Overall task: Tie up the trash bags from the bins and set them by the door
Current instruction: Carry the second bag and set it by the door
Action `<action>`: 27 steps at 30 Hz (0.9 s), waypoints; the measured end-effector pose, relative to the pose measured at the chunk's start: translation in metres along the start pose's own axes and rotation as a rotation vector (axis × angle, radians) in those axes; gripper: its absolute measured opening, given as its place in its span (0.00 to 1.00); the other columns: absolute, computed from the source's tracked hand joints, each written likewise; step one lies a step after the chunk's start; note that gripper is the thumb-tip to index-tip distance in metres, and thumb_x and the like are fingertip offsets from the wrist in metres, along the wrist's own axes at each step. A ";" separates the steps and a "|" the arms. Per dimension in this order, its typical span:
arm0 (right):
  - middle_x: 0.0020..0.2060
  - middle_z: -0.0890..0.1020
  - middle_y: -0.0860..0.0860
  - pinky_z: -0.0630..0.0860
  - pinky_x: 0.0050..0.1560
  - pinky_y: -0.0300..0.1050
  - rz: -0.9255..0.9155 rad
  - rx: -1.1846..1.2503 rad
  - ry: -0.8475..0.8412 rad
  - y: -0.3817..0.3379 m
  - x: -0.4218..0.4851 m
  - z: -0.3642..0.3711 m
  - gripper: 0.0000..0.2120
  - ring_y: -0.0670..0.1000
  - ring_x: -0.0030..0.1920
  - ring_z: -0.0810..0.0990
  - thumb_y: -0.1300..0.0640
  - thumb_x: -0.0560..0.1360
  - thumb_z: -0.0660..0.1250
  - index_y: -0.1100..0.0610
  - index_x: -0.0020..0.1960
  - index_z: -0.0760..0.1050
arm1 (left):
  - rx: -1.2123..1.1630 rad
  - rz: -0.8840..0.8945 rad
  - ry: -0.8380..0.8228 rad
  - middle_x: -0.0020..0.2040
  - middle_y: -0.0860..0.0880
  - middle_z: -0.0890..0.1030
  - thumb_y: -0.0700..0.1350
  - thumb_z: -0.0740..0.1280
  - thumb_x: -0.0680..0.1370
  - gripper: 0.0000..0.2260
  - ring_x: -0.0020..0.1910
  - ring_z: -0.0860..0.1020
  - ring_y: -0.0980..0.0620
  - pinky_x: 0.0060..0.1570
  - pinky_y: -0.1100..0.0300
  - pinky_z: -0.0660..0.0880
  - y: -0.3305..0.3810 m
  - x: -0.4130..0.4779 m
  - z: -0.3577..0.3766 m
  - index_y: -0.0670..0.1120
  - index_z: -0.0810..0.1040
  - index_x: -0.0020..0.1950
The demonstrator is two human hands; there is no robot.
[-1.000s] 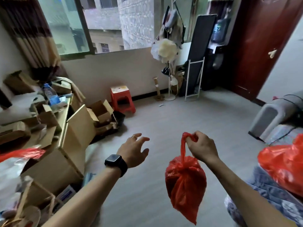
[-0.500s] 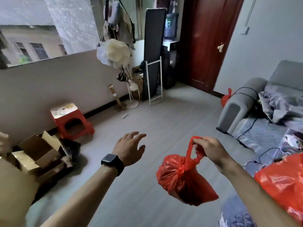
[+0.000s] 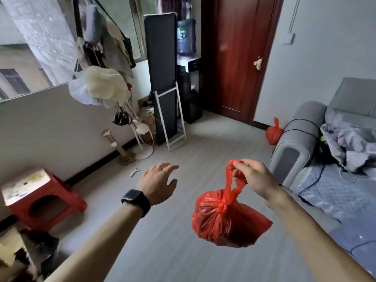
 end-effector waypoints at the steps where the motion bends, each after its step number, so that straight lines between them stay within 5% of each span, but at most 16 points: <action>1: 0.29 0.79 0.50 0.73 0.39 0.42 0.004 0.002 0.015 -0.002 0.030 -0.006 0.16 0.49 0.33 0.77 0.58 0.80 0.64 0.60 0.36 0.79 | -0.007 0.003 -0.007 0.72 0.51 0.71 0.55 0.61 0.79 0.22 0.70 0.69 0.48 0.68 0.51 0.68 -0.003 0.031 -0.001 0.58 0.66 0.74; 27: 0.31 0.81 0.49 0.75 0.42 0.46 0.070 -0.025 0.311 0.002 0.660 -0.214 0.12 0.51 0.37 0.80 0.57 0.80 0.65 0.61 0.42 0.83 | -0.081 0.326 -0.117 0.72 0.51 0.70 0.53 0.61 0.77 0.25 0.69 0.69 0.47 0.67 0.52 0.67 0.099 0.777 0.077 0.57 0.63 0.75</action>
Point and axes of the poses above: each hand's wrist, its own x-axis towards the middle knuckle, its own z-axis out of the palm, y = z × x, the point moved 4 cm from there along x, towards the middle knuckle
